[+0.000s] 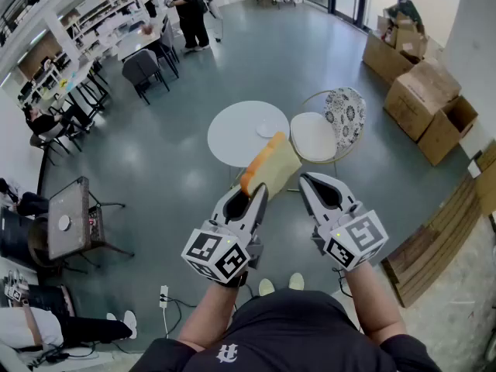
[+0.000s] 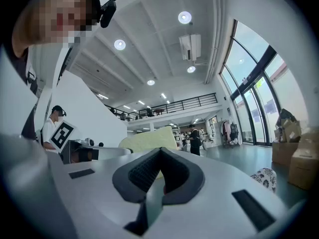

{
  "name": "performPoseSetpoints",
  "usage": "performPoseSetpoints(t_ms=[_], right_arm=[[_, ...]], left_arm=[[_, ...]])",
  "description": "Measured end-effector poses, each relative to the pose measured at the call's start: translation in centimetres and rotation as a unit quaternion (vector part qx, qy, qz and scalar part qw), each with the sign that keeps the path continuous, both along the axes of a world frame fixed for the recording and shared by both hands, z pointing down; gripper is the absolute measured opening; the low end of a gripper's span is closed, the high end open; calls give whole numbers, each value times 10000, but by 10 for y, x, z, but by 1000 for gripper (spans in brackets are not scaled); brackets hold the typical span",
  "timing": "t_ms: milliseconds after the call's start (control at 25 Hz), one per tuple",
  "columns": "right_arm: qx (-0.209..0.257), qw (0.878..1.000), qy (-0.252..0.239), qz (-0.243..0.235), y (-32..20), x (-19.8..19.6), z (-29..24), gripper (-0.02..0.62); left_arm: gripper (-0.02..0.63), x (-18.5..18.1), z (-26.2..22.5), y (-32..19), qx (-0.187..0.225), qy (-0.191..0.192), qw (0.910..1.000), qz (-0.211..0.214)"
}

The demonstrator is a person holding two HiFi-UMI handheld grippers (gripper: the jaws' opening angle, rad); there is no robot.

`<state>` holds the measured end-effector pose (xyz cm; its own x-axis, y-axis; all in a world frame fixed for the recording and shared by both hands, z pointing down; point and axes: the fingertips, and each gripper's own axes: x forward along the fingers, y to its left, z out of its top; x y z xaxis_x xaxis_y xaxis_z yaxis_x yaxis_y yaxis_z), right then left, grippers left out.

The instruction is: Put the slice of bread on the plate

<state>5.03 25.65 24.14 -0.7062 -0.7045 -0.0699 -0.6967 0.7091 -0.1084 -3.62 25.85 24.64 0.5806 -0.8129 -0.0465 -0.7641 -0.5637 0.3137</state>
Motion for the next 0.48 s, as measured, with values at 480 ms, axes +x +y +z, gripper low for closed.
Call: performPoseSetpoints(t_ms=[480], right_arm=[[80,9997,-207,-34,4,2,-5,6]], left_arm=[[101,1,5,2,-55,-50,9999,-69]])
